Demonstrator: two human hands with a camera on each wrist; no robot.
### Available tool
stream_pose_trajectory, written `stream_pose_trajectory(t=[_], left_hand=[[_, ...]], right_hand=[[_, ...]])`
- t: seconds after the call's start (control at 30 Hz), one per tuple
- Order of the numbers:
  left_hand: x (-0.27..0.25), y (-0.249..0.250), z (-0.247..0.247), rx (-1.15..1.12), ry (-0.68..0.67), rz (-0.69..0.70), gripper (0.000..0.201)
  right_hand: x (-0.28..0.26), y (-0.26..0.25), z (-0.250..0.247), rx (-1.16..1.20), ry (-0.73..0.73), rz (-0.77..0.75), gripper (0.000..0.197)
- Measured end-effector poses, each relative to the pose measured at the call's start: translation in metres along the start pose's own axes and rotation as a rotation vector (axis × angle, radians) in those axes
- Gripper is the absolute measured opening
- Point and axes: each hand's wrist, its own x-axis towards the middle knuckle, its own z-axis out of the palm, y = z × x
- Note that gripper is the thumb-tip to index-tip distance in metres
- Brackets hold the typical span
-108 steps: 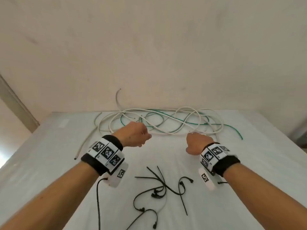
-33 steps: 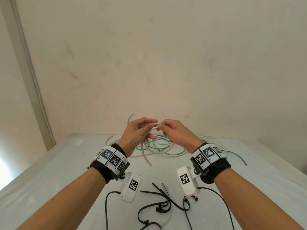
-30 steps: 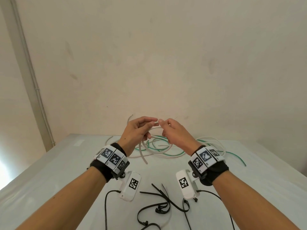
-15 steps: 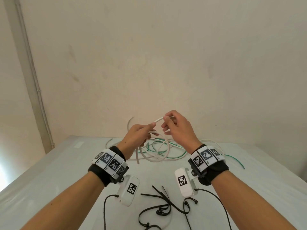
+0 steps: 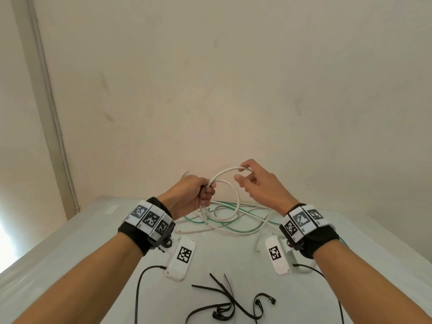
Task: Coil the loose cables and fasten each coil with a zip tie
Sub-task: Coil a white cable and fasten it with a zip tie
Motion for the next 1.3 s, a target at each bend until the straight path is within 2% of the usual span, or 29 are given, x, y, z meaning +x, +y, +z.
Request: stream_pose_trajectory(t=[0.1, 0.23, 0.4, 0.47, 0.63, 0.83, 0.93, 1.03, 1.1, 1.17, 1.23, 1.3], left_hand=[[0.005, 0.007, 0.013, -0.015, 0.004, 0.012, 0.028], [0.009, 0.006, 0.023, 0.007, -0.011, 0.01, 0.022], [0.014, -0.002, 0.021, -0.115, -0.004, 0.014, 0.026], [0.013, -0.004, 0.022, -0.145, -0.02, 0.057, 0.03], [0.009, -0.004, 0.023, -0.154, -0.047, 0.122, 0.038], [0.004, 0.01, 0.021, -0.234, -0.021, 0.135, 0.043], [0.002, 0.018, 0.021, -0.307, -0.002, 0.125, 0.046], [0.0, 0.022, 0.024, -0.26, 0.017, 0.129, 0.046], [-0.002, 0.023, 0.026, -0.238, 0.002, 0.151, 0.044], [-0.001, 0.024, 0.027, -0.255, 0.004, 0.185, 0.042], [0.001, 0.025, 0.027, -0.306, 0.016, 0.211, 0.04], [0.004, 0.025, 0.027, -0.365, 0.054, 0.217, 0.04]], right_hand=[[0.006, -0.003, -0.01, -0.081, 0.012, -0.074, 0.02], [0.017, -0.005, -0.022, -0.183, 0.03, -0.087, 0.031], [0.021, -0.01, -0.033, -0.299, 0.259, -0.049, 0.042], [0.02, -0.01, -0.033, -0.298, 0.294, -0.002, 0.044], [0.012, -0.007, -0.019, -0.284, 0.24, 0.079, 0.046], [0.009, -0.011, -0.004, -0.156, 0.11, -0.025, 0.042], [0.012, -0.014, 0.002, -0.15, 0.052, 0.015, 0.041], [0.01, -0.019, 0.007, -0.15, -0.003, 0.076, 0.027], [0.005, -0.029, 0.011, -0.032, 0.034, 0.1, 0.018], [-0.006, -0.04, 0.016, 0.065, 0.206, 0.049, 0.023], [-0.019, -0.052, 0.022, 0.055, 0.351, -0.1, 0.024], [-0.032, -0.06, 0.03, 0.006, 0.265, -0.243, 0.028]])
